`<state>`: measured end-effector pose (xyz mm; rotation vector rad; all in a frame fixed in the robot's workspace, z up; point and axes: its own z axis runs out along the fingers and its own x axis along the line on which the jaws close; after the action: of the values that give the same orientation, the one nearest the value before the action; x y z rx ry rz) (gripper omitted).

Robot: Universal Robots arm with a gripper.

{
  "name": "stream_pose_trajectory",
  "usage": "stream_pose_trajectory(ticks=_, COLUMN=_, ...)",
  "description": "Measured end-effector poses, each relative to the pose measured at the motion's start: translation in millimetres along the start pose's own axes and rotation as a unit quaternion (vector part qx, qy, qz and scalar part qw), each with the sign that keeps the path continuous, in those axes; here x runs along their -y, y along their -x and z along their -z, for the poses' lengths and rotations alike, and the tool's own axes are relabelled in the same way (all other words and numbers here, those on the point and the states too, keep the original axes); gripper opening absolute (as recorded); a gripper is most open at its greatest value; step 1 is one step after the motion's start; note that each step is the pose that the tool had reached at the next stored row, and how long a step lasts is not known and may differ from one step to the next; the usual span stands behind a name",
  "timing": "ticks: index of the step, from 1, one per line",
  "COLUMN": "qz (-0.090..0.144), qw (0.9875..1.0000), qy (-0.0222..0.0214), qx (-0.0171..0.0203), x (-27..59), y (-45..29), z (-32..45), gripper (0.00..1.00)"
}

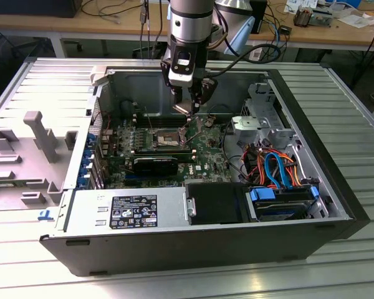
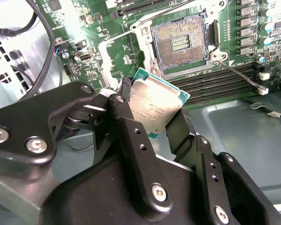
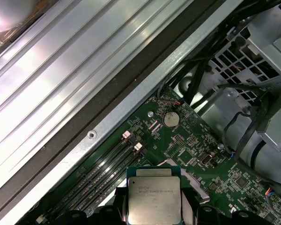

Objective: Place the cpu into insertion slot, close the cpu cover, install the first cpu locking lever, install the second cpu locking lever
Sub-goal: 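Place the cpu into insertion slot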

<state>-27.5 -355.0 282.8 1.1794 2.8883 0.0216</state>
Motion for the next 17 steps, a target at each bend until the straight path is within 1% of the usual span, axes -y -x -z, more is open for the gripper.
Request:
stream_pose_trajectory(ticks=11, qz=-0.004, qw=1.0000, qy=-0.0004, qx=0.0005, x=0.0, y=0.0, z=0.0, gripper=0.54)
stream_pose_trajectory(ticks=17, qz=-0.011, qw=0.9999, qy=-0.0012, qx=0.0013, x=0.0, y=0.0, z=0.0, gripper=0.54)
